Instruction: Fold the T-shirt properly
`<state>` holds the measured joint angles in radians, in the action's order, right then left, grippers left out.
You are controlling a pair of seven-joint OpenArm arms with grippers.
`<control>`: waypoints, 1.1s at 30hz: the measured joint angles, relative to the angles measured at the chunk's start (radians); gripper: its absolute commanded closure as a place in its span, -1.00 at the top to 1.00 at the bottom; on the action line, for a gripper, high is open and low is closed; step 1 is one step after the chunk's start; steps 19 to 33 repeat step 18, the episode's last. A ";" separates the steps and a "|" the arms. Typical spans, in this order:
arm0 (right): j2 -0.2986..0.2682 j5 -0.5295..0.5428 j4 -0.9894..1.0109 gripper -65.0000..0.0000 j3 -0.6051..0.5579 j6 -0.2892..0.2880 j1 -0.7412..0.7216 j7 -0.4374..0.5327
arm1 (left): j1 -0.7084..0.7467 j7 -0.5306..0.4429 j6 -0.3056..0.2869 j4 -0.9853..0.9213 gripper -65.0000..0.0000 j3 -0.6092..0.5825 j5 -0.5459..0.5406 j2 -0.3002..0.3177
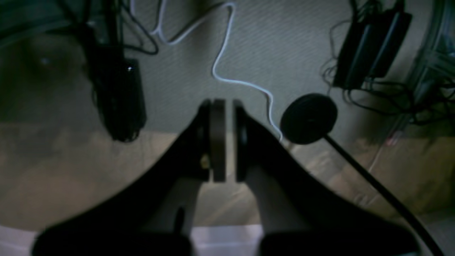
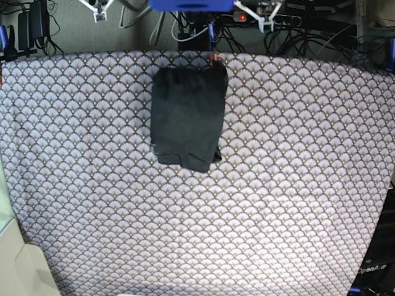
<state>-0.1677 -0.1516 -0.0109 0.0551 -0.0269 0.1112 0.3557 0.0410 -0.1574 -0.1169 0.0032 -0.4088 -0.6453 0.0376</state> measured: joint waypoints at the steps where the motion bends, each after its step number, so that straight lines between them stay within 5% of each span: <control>1: 0.005 0.016 -0.002 -0.98 0.011 0.001 0.000 0.015 | -0.006 0.020 0.000 0.000 -1.00 0.000 0.001 0.001; 10: 0.035 0.026 0.005 -1.00 0.023 0.002 0.006 0.008 | 0.015 0.049 0.011 -0.006 -1.00 -0.002 0.018 0.042; 33: 0.061 0.028 0.002 -0.99 0.024 0.002 0.032 0.018 | 0.011 0.048 -0.003 -0.002 -1.00 0.000 0.061 0.022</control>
